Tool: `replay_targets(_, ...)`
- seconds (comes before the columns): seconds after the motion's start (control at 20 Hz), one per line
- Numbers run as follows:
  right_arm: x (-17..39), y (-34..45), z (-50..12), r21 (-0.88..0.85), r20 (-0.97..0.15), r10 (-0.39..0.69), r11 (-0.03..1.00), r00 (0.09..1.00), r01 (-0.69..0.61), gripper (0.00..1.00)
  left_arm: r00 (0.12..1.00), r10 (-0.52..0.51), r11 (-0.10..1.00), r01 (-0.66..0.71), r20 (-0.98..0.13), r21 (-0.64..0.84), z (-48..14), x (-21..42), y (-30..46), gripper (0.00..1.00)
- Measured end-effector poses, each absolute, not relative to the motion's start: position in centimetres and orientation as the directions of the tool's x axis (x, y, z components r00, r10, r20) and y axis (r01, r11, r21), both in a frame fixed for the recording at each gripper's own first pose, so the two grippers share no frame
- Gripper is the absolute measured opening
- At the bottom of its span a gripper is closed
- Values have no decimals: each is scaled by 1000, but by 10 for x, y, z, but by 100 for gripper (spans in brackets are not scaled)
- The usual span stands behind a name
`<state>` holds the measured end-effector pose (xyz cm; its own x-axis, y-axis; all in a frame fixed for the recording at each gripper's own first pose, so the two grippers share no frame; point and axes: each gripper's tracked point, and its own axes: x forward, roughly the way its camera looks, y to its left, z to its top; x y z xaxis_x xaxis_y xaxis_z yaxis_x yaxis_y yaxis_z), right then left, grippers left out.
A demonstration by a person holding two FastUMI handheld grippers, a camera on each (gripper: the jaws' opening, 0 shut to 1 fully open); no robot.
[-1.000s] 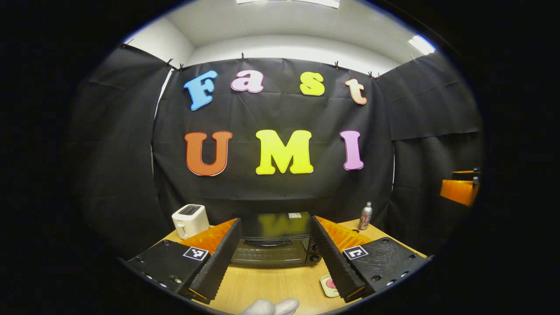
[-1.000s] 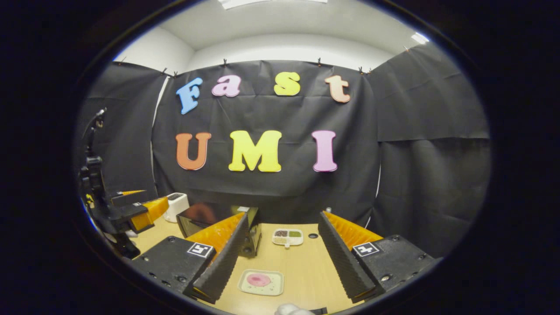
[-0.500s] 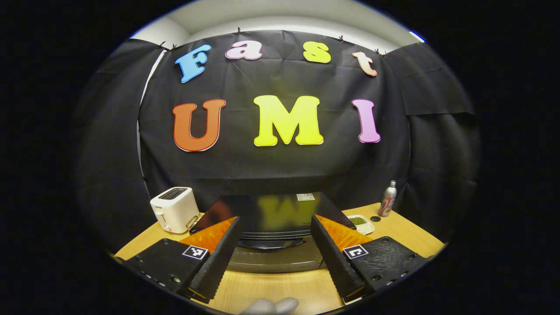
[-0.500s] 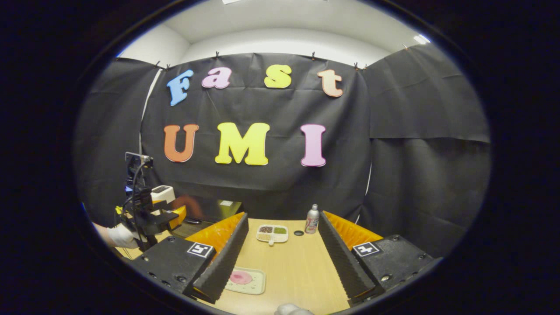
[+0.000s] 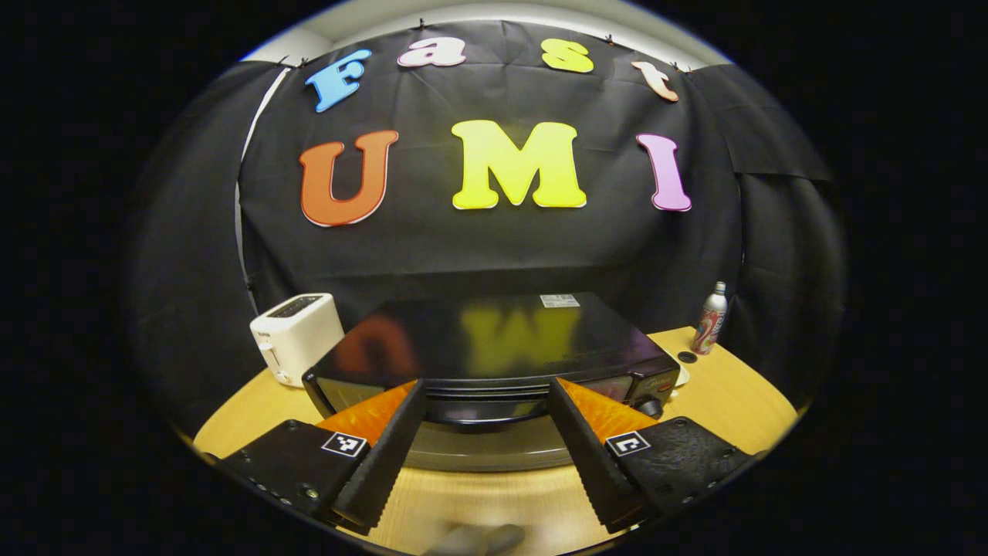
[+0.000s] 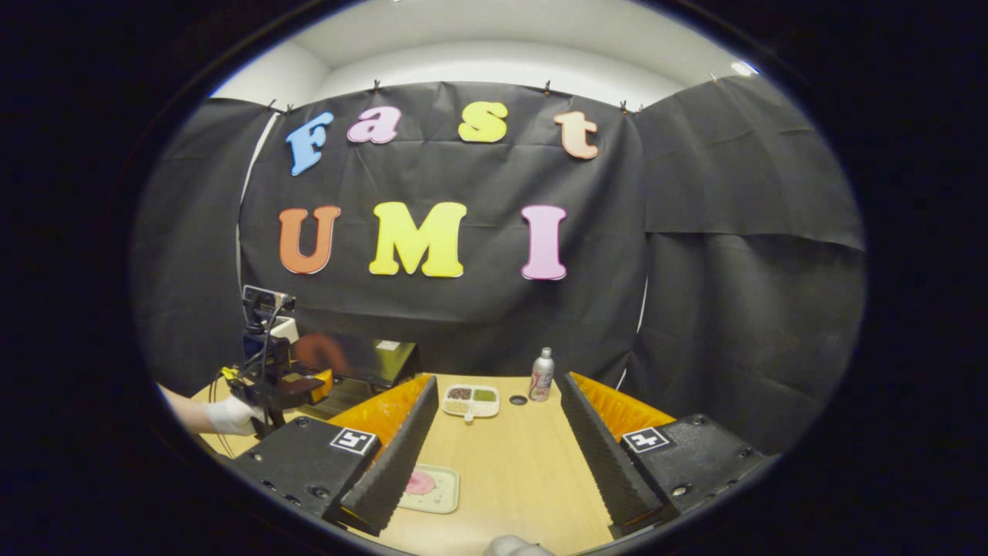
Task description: Open the electric oven with the left hand, put the food in, and close the electric oven.
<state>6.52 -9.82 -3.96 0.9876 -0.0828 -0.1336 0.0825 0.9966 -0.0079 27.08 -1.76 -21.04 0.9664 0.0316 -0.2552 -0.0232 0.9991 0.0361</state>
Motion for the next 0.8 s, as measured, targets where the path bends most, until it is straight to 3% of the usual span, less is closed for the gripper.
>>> replay_targets(0.15, 66, -94, -40, -7, -141, -72, 997, 987, 72, 97, 968, 33, 999, -26, -247, 32, -213, 275, -17, 97)
replay_targets(0.2, 67, -94, -41, -6, -145, -72, 997, 987, 72, 97, 966, 37, 999, -30, -255, 32, -212, 276, -16, 89)
replay_targets(0.25, 67, -92, -41, -3, -149, -65, 998, 987, 65, 97, 964, 41, 999, -35, -261, 28, -214, 275, -17, 97)
replay_targets(0.3, 67, -90, -41, -2, -148, -60, 998, 987, 61, 96, 963, 41, 999, -36, -266, 22, -213, 274, -18, 89)
replay_targets(0.35, 66, -89, -40, -4, -147, -60, 998, 987, 61, 100, 961, 40, 999, -34, -274, 27, -215, 270, -20, 98)
replay_targets(0.5, 66, -86, -42, 4, -147, -52, 999, 988, 53, 96, 959, 47, 996, -22, -278, 91, -219, 263, -17, 99)
replay_targets(0.6, 65, -85, -42, 4, -143, -49, 999, 988, 50, 97, 937, 38, 999, -29, -348, 31, -238, 255, -14, 98)
replay_targets(0.8, 68, -85, -41, -3, -131, -50, 999, 990, 50, 96, 963, 33, 997, -50, -267, -55, -208, 265, -4, 98)
